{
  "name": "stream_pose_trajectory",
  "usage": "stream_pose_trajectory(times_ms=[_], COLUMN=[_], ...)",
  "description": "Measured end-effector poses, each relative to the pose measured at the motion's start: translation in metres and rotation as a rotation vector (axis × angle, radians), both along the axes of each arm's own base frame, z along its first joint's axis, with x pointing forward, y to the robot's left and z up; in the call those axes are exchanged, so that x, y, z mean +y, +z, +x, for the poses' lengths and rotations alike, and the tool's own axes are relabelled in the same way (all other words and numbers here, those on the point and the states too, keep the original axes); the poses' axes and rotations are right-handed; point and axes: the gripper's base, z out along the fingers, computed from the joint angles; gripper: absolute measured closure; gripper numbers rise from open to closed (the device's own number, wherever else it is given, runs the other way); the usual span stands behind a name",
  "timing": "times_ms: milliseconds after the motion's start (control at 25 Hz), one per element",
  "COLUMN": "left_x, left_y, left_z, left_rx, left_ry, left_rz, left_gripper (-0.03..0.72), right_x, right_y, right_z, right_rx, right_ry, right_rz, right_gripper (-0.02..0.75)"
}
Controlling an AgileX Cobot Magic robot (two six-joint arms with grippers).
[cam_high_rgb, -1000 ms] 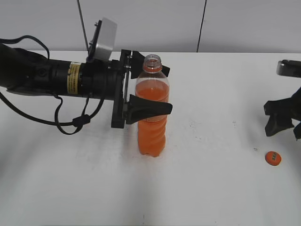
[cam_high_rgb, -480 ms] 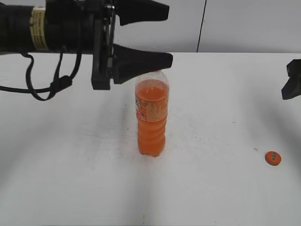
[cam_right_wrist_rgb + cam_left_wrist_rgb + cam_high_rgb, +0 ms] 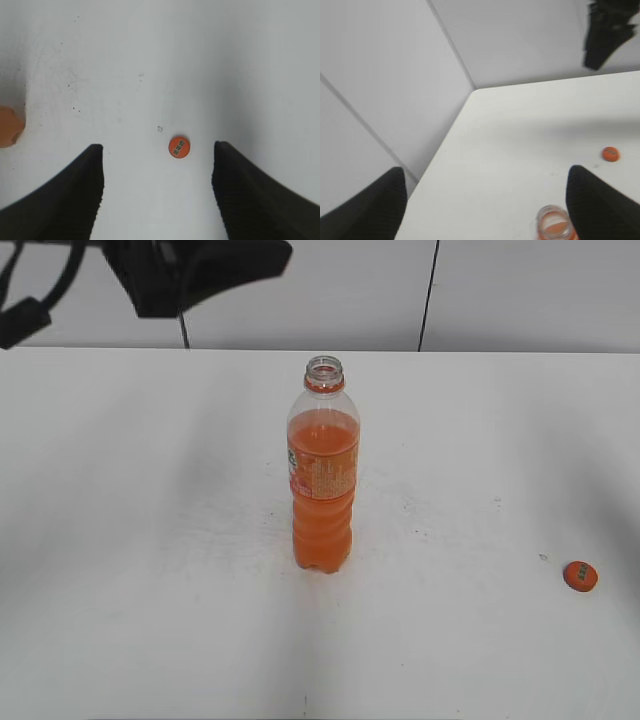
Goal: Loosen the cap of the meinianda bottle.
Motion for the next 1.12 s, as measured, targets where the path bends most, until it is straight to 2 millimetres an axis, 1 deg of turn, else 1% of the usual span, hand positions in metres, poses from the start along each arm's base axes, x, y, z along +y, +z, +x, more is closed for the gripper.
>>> stream_pose_trajectory(times_ms=[120, 240, 320, 400, 440, 520, 640, 720, 840, 960, 1120], left_x=[0.014, 0.03, 0.046, 0.063, 0.072, 0.086, 0.088, 0.085, 0.081, 0.082, 0.086], left_y=[0.015, 0.021, 0.016, 0.005, -0.002, -0.018, -0.041, -0.05, -0.057, -0.054, -0.036], left_z=[-0.002, 0.009, 0.021, 0.034, 0.039, 0.044, 0.042, 0.037, 0.031, 0.024, 0.013], left_rx=[-0.018, -0.054, -0.054, -0.012, 0.008, 0.063, 0.241, 0.369, 0.525, 0.64, 0.772], left_ry=[0.176, 0.401, 0.624, 0.864, 0.984, 1.166, 1.214, 1.197, 1.191, 1.224, 1.264], left_rz=[0.0, 0.003, -0.01, -0.029, -0.013, 0.074, 0.177, 0.171, 0.151, 0.21, 0.335], left_gripper=[0.098, 0.098, 0.098, 0.098, 0.098, 0.098, 0.099, 0.1, 0.1, 0.101, 0.101], right_x=[0.0, 0.0, 0.0, 0.0, 0.0, 0.0, 0.001, 0.001, 0.001, 0.001, 0.001], right_y=[0.009, 0.015, 0.018, 0.019, 0.02, 0.021, 0.023, 0.023, 0.024, 0.024, 0.022], right_z=[-0.011, -0.022, -0.029, -0.035, -0.038, -0.043, -0.048, -0.05, -0.054, -0.057, -0.062], right_rx=[-0.009, -0.004, 0.009, 0.033, 0.04, 0.054, 0.071, 0.079, 0.09, 0.117, 0.17], right_ry=[0.004, 0.009, 0.014, 0.019, 0.02, 0.024, 0.028, 0.03, 0.033, 0.037, 0.027], right_rz=[0.001, 0.003, 0.003, 0.004, 0.004, 0.011, 0.017, 0.016, 0.017, 0.016, 0.022], right_gripper=[0.23, 0.23, 0.23, 0.23, 0.23, 0.23, 0.23, 0.23, 0.23, 0.23, 0.23])
